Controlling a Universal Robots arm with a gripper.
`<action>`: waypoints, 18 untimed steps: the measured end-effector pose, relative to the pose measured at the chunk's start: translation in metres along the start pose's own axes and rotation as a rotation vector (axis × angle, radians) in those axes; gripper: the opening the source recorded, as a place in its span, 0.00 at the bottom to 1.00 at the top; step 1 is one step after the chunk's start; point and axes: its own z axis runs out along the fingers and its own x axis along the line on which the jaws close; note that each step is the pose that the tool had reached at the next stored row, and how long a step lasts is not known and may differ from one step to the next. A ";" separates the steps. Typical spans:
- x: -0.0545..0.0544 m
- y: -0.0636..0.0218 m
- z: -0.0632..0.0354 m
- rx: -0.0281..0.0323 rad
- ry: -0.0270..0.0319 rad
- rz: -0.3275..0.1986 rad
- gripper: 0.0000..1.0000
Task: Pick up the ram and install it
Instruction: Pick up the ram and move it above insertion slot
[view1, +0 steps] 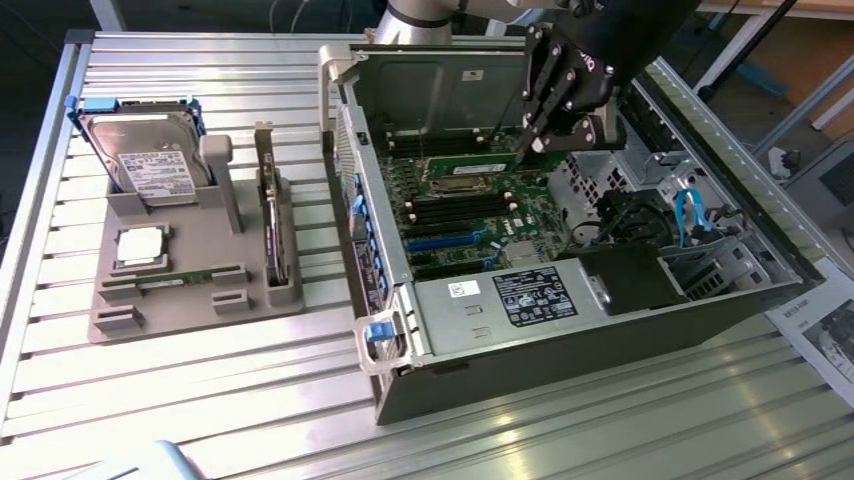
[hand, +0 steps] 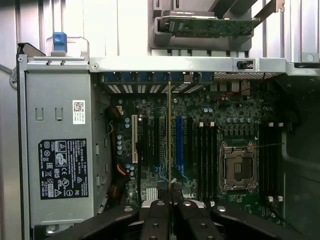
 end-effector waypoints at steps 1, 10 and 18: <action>0.000 -0.0005 0.0000 0.0000 -0.0001 0.000 0.12; -0.011 -0.0008 0.0049 0.0001 -0.0002 0.000 0.12; -0.022 -0.0022 0.0096 0.0001 -0.0007 0.000 0.12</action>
